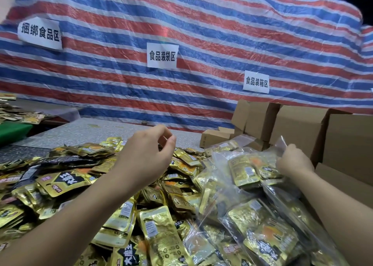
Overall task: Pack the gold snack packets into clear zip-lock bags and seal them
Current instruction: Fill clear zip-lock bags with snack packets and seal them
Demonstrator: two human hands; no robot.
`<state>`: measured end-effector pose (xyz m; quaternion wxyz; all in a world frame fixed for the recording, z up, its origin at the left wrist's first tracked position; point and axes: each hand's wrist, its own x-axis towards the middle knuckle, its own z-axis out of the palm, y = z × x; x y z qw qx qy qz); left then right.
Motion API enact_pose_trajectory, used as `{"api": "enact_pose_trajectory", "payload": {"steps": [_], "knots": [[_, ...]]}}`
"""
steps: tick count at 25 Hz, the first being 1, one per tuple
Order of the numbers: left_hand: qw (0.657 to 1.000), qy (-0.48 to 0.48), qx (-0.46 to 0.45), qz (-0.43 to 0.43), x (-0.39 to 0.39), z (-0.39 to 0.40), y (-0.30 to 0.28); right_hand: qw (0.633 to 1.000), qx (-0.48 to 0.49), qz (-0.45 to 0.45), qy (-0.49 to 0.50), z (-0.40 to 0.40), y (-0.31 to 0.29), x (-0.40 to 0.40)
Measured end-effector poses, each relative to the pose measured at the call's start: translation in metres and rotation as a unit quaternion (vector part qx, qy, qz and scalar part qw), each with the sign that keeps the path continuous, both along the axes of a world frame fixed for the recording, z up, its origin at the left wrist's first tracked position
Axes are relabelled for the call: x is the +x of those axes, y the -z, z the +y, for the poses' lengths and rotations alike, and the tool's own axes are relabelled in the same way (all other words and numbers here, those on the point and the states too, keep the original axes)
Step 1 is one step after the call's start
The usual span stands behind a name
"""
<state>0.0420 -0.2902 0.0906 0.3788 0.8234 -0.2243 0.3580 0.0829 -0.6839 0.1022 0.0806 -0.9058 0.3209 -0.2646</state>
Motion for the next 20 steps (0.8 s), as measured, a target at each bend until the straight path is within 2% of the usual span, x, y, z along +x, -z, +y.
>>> {"api": "enact_pose_trajectory", "payload": {"steps": [2,7,11,15,20], "knots": [[1.000,-0.001,0.002,0.001,0.000,0.000,0.000,0.999,-0.046,0.001,0.007,0.001,0.000,0.000],[1.000,-0.005,-0.001,-0.002,-0.001,0.000,-0.002,0.981,-0.181,-0.063,0.011,0.014,-0.015,-0.001],[1.000,-0.005,0.006,-0.004,-0.003,0.000,0.000,0.960,-0.244,-0.072,-0.114,0.061,-0.031,-0.002],[1.000,-0.006,0.006,-0.006,-0.004,-0.001,-0.001,0.944,-0.180,-0.104,-0.256,0.127,-0.033,-0.010],[1.000,-0.012,0.006,-0.011,-0.002,-0.002,0.000,0.885,0.025,-0.227,-0.405,0.202,-0.021,-0.039]]}}
